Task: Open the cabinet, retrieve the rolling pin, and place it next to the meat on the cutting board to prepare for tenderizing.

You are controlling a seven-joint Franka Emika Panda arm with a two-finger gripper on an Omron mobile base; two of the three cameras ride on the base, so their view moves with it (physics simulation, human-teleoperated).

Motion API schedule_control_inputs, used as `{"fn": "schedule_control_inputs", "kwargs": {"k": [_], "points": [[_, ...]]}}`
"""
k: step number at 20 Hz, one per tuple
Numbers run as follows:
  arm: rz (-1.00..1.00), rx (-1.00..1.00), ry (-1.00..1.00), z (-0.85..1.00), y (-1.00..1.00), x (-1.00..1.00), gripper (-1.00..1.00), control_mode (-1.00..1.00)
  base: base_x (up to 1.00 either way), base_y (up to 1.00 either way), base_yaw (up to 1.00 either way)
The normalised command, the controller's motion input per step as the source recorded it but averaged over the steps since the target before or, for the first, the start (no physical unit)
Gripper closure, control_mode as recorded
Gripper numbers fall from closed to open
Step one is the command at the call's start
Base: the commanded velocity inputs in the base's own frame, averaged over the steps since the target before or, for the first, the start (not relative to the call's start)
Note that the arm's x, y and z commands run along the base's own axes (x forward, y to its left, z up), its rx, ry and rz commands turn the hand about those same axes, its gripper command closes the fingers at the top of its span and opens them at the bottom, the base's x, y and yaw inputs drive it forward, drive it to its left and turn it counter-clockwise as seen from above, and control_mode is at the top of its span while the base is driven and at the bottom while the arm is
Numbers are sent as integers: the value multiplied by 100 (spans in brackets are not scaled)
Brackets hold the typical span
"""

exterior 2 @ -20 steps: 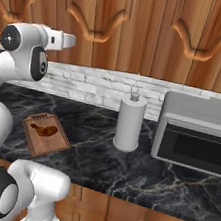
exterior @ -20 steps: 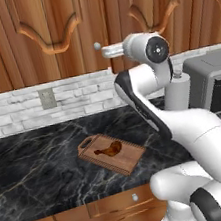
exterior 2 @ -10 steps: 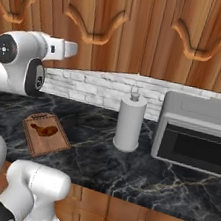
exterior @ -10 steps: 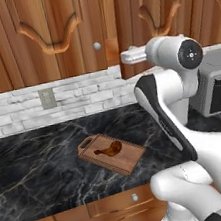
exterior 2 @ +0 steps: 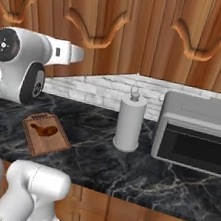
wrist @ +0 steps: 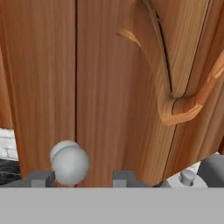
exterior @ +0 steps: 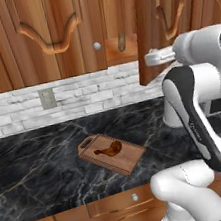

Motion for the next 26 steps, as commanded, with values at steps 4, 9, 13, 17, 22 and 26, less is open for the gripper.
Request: {"fn": "schedule_control_inputs", "kwargs": {"k": [4,9,13,17,22,26], "points": [[9,0,12,-40,-53,-44,-100,-100,0,0,0],[2,-3,2,-33,0,-36,-100,-100,0,0,0],[5,-2,-6,-8,1,-67,-100,-100,0,0,0],[4,-4,-16,1,34,-100,-100,-100,0,0,0],[-6,-15,-1,-6,99,-37,-100,-100,0,0,0],[-20,-24,2,-24,100,1,-100,-100,0,0,0]]}}
